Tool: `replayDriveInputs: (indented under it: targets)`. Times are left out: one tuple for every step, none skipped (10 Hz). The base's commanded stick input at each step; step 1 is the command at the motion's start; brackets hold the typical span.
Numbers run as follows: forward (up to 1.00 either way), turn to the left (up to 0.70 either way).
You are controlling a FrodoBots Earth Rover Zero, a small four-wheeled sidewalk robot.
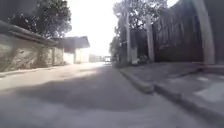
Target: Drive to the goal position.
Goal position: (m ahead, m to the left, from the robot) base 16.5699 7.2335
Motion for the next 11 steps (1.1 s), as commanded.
replayDriveInputs:
  targets:
    - [1.00,0.00]
    - [1.00,0.00]
    - [1.00,0.00]
    - [1.00,0.00]
    - [1.00,0.00]
    - [1.00,0.00]
    - [1.00,0.00]
    - [1.00,0.00]
    - [1.00,0.00]
    - [1.00,0.00]
    - [1.00,0.00]
